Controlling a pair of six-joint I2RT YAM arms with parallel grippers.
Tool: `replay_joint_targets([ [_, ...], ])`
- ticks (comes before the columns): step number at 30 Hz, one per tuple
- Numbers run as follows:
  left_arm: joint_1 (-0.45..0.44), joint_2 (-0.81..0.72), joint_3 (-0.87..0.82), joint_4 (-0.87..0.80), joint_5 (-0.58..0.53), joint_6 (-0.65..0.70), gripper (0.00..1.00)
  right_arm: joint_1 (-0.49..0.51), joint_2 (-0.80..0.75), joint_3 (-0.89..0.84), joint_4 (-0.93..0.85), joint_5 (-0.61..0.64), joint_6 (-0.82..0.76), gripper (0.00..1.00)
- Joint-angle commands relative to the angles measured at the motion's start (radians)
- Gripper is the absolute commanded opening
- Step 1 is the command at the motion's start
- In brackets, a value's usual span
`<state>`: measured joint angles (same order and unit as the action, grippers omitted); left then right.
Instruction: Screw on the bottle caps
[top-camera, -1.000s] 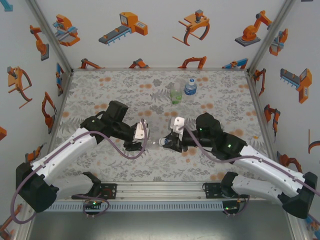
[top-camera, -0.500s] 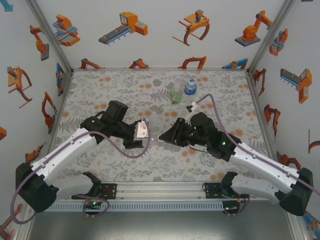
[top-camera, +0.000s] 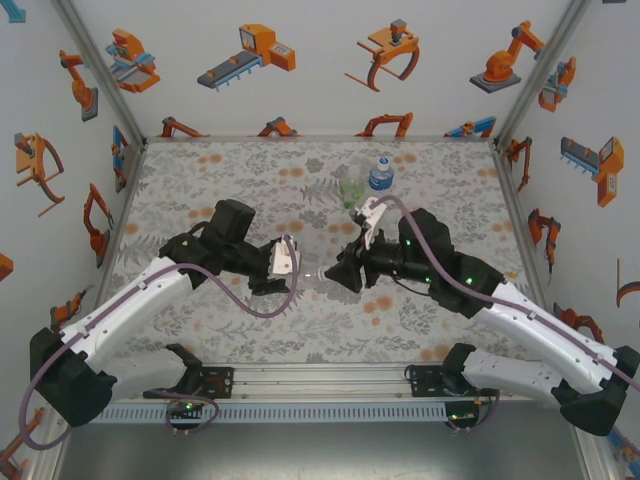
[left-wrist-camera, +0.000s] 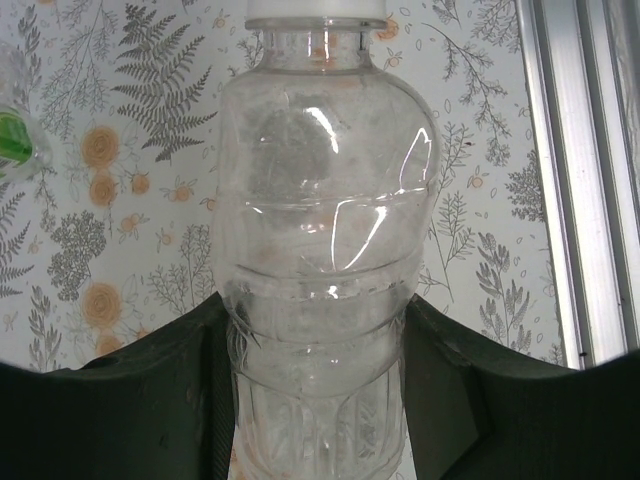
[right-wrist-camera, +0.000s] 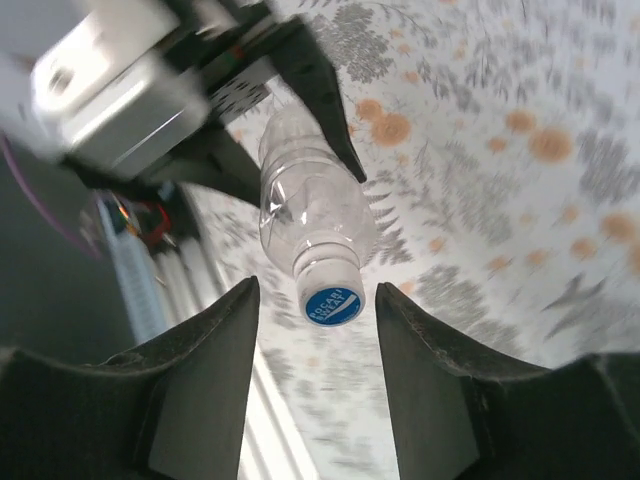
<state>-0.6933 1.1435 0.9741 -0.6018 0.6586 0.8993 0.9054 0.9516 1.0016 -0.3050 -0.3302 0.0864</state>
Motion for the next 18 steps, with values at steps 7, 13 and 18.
replay_joint_targets([
  [7, -0.005, -0.007, 0.015, -0.048, 0.111, 0.051, 0.00, -0.002, -0.044, -0.070, 0.009, -0.250, -0.804, 0.50],
  [13, -0.006, -0.009, 0.015, -0.053, 0.118, 0.056, 0.00, -0.002, -0.056, -0.107, 0.051, -0.302, -0.808, 0.49],
  [18, -0.006, 0.001, 0.020, -0.058, 0.134, 0.057, 0.00, -0.002, -0.055, -0.135, 0.088, -0.295, -0.798, 0.46],
])
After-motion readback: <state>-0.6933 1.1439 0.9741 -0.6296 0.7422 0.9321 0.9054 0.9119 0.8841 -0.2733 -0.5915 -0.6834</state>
